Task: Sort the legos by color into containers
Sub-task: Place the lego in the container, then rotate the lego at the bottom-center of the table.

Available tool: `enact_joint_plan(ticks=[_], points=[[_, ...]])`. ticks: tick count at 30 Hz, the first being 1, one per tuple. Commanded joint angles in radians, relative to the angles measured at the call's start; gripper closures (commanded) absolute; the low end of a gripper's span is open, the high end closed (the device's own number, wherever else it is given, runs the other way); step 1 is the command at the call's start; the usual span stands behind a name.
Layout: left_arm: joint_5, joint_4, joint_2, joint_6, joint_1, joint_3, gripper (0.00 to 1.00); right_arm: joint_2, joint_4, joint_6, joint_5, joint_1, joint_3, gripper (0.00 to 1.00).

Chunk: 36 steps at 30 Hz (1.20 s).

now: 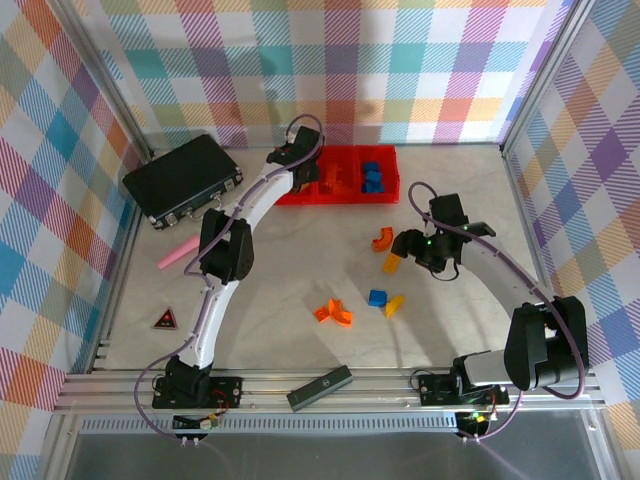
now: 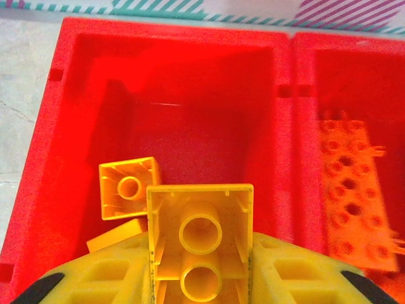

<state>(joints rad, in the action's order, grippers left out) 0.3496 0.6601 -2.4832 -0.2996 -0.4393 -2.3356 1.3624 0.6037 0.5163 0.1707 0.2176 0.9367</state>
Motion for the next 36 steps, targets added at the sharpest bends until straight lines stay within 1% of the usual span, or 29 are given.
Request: enact_joint_plan(ticks=[1,5,9,13,16,19,23,25,30,31,32,34,36], points=[[-0.010,-0.009,0.000,0.031,0.018,-0.050,0.64,-0.011,0.013,-0.001,-0.013,0.006,0.002,0.31],[-0.029,-0.012,-0.027,0.035,0.028,-0.093,0.59,-0.004,0.007,0.005,-0.007,0.006,0.004,0.31],[-0.033,0.001,-0.038,0.045,0.030,-0.141,0.48,-0.007,0.007,0.007,-0.006,0.006,0.004,0.31],[-0.028,0.019,0.001,0.056,0.030,-0.152,0.45,-0.014,0.013,0.005,-0.011,0.006,0.002,0.31],[-0.025,0.041,0.066,0.055,0.029,-0.125,0.45,-0.022,0.012,0.005,-0.010,0.006,-0.001,0.31],[-0.046,0.038,0.171,0.055,0.019,-0.028,0.45,-0.022,0.009,0.008,-0.006,0.006,-0.001,0.31],[-0.107,0.034,0.335,0.062,-0.008,0.141,0.44,-0.020,0.005,0.011,0.001,0.005,-0.001,0.31],[-0.120,0.057,0.409,0.062,-0.030,0.215,0.44,-0.020,0.003,0.013,0.001,0.006,-0.001,0.31],[-0.161,0.075,0.618,0.047,-0.106,0.471,0.42,-0.024,0.005,0.011,-0.003,0.006,0.002,0.31],[-0.165,0.090,0.647,0.033,-0.118,0.514,0.41,-0.024,0.006,0.010,-0.003,0.006,0.003,0.30],[-0.149,0.135,0.672,-0.010,-0.133,0.540,0.39,-0.024,0.008,0.007,-0.006,0.006,0.004,0.30],[-0.130,0.230,0.721,-0.107,-0.156,0.589,0.39,-0.026,0.013,0.008,-0.010,0.007,0.005,0.30],[-0.115,0.258,0.795,-0.194,-0.200,0.690,0.38,-0.028,0.007,0.009,-0.011,0.006,0.001,0.30]])
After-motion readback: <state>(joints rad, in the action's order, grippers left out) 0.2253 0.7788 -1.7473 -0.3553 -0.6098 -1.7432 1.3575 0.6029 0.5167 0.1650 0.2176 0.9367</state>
